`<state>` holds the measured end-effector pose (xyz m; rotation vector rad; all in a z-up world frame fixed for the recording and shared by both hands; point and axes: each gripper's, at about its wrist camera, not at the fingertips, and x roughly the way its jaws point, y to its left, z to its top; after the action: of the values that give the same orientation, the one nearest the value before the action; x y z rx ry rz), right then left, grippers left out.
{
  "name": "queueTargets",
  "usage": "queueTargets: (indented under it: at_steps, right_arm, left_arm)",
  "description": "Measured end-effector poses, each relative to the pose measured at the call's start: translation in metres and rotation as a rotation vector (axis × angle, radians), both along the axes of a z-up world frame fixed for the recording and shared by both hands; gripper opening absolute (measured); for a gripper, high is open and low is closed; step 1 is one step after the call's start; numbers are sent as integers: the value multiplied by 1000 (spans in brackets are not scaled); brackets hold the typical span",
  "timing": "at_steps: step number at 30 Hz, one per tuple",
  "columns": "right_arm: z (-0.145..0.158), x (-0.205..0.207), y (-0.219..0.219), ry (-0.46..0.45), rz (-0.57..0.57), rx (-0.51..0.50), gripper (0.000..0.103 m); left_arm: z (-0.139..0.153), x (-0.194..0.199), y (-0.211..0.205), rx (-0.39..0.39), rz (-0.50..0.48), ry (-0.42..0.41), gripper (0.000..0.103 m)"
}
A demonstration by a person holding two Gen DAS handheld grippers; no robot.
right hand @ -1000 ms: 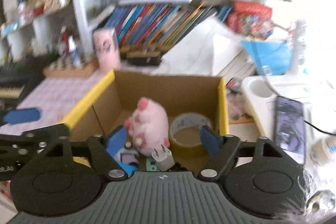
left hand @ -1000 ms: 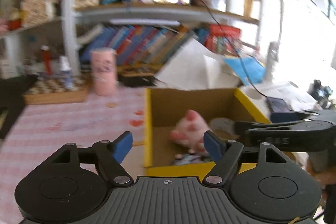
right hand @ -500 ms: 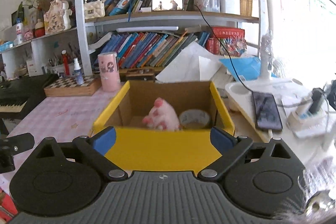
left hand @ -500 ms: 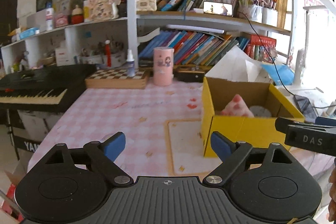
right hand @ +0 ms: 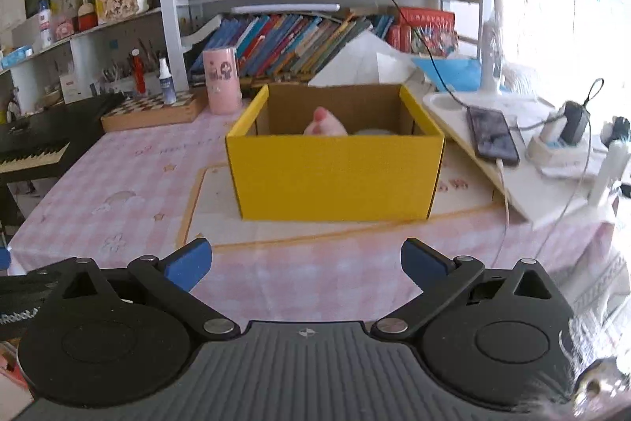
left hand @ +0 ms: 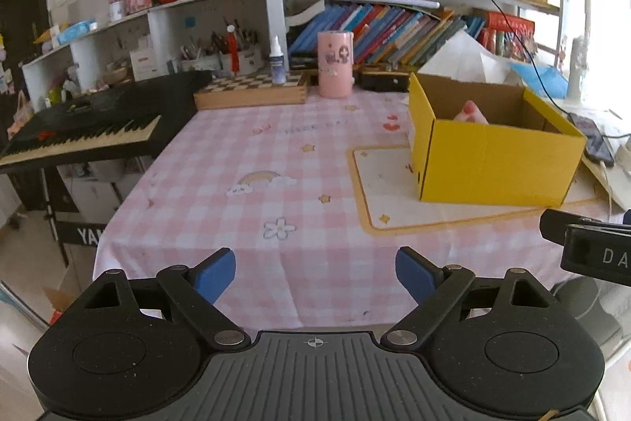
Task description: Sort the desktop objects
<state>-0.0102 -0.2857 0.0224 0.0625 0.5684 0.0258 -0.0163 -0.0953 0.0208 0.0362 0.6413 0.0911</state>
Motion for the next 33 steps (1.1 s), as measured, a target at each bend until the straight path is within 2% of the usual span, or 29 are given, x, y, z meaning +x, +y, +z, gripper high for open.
queueTargets:
  at_steps: [4, 18, 33]
  right_arm:
    - [-1, -8, 7, 19, -3, 6, 103]
    - [-4, -20, 17, 46, 10, 11, 103]
    - [-5, -25, 20, 55, 10, 17, 103]
  left_arm:
    - [-3, -4, 4, 11, 2, 29, 90]
    - [-8, -20, 14, 1, -16, 41, 90]
    - [-6, -21, 15, -20, -24, 43, 91]
